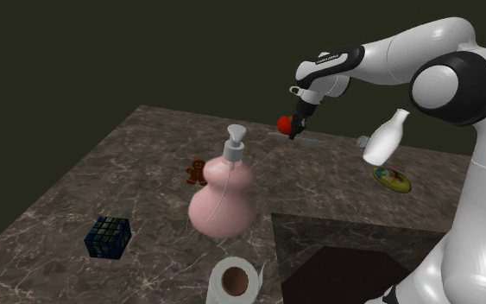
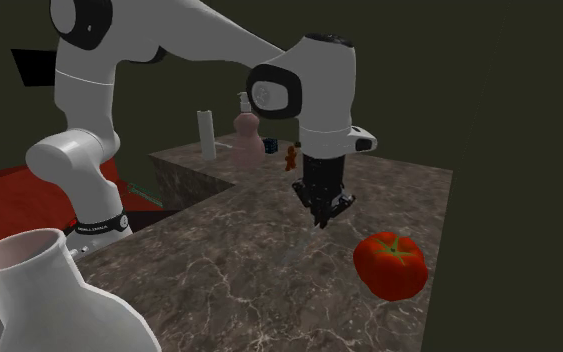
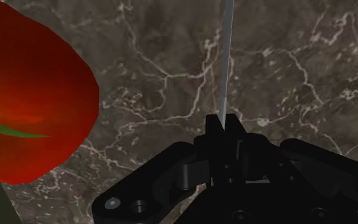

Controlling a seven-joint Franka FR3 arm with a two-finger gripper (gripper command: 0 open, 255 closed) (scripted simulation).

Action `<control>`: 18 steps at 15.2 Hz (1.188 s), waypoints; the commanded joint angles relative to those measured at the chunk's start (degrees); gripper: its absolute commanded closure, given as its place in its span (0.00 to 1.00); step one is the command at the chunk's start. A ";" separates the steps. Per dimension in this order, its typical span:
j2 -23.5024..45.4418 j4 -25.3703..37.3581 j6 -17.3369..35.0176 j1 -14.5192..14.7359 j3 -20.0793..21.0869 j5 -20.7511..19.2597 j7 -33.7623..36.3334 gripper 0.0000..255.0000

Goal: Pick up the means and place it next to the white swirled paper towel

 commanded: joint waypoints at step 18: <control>-3.64 10.04 -12.91 0.04 -1.14 -3.06 3.47 1.00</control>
